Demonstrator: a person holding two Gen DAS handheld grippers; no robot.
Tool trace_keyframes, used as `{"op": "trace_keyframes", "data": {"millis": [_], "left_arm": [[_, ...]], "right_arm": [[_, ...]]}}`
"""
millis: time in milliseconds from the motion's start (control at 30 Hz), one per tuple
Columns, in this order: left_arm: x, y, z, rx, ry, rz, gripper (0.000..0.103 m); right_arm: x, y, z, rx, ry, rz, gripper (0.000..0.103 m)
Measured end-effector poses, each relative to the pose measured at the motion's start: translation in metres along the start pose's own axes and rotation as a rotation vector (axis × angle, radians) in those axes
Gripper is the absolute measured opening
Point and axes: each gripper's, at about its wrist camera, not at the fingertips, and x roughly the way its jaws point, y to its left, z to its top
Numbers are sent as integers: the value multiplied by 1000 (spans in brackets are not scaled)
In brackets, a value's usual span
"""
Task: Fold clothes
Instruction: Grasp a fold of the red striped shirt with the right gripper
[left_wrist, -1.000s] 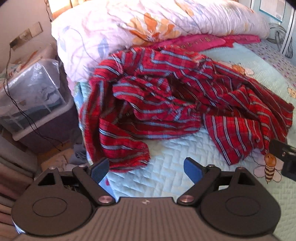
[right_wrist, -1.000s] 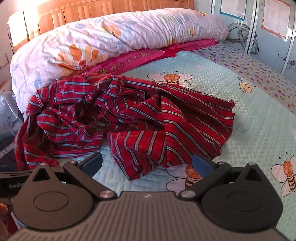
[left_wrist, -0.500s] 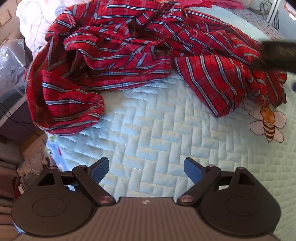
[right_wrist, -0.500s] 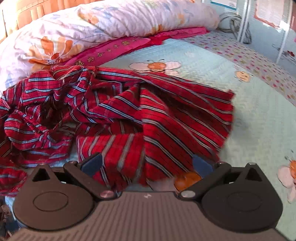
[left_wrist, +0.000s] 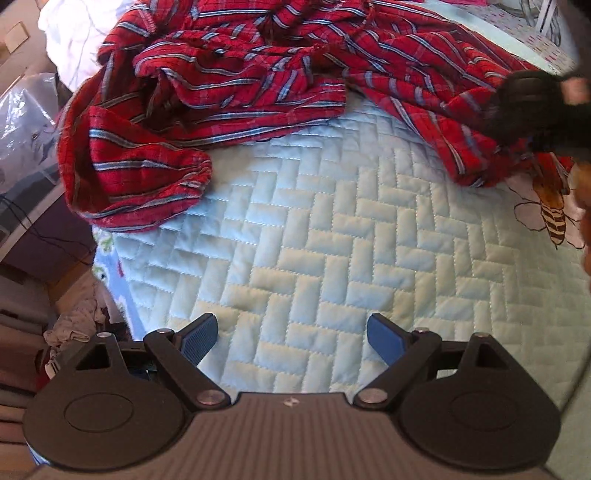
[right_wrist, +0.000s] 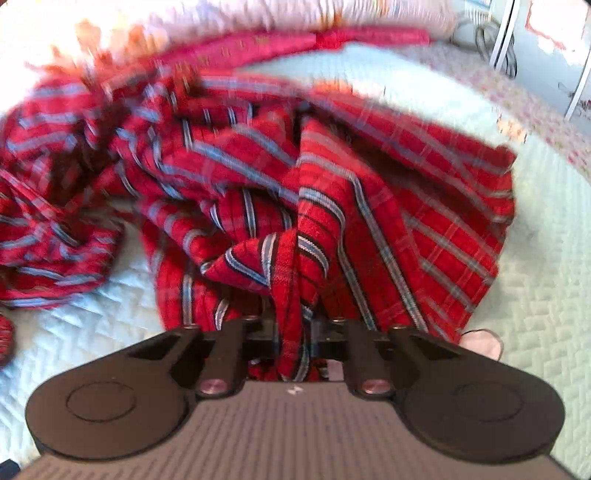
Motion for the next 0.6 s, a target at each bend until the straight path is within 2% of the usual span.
{"op": "trace_keyframes", "data": {"millis": [133,233,333,467,600], "left_arm": [[-7,5,-3,-10,-16,19,91],[-16,7,-6,-12,-21,27,91],[-28,6,-9,-7,-40,11,91],[-50,-2,-19,37,-98,-27,91],[-72,-20,-36,104,-128,-115,91]], "right_arm": [[-52,-17,-6,48,-133,38,11],[-96,-30,-19,21,-230,-44,11],[-144,-51,-51,-12,-295,-145,10],[-200,-89,-102,23,-315,-257,10],[-259,-129,-157,84,-309,-389,11]]}}
